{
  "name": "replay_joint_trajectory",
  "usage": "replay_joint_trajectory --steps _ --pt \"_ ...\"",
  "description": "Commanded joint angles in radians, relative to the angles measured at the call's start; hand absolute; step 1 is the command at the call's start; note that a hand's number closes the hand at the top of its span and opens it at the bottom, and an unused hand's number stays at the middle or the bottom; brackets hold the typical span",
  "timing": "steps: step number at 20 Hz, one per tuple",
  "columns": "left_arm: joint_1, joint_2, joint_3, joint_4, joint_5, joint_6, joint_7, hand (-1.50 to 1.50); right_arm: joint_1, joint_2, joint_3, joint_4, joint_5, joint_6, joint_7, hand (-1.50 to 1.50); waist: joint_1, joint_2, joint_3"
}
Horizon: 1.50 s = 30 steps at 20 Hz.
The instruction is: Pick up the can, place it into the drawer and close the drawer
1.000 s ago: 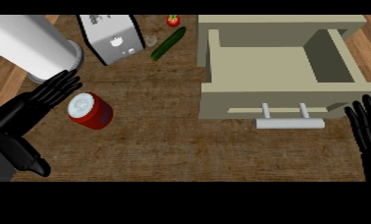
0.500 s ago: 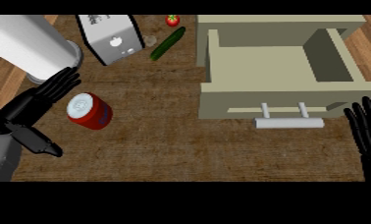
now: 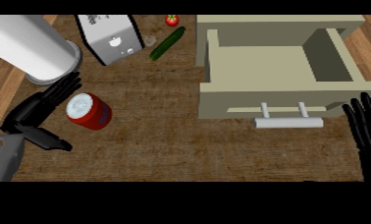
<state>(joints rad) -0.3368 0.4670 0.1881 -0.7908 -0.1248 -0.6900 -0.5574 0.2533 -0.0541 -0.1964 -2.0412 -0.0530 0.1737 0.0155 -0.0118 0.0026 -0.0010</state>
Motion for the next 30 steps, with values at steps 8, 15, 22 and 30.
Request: replay_joint_trajectory --steps 8,15,22,30 --pt "-0.078 0.022 -0.073 0.242 -0.081 -0.020 -0.249 -1.50 -0.049 0.010 -0.004 0.023 0.009 -0.014 0.001 -1.50 -0.007 0.003 -0.001" --pt "-0.113 0.001 -0.089 0.387 -0.093 0.035 -0.309 -1.50 -0.053 0.007 -0.003 0.004 0.001 -0.007 0.012 -1.50 -0.014 0.006 -0.002" --pt "-0.186 0.016 -0.097 0.446 -0.092 0.025 -0.290 -1.50 -0.024 0.013 0.003 -0.057 -0.001 -0.009 0.060 -1.50 -0.009 0.003 -0.001" --pt "-0.200 0.005 -0.120 0.517 -0.112 0.049 -0.369 -1.50 -0.015 0.008 0.000 -0.075 -0.027 0.011 0.077 -1.50 -0.018 0.006 -0.002"
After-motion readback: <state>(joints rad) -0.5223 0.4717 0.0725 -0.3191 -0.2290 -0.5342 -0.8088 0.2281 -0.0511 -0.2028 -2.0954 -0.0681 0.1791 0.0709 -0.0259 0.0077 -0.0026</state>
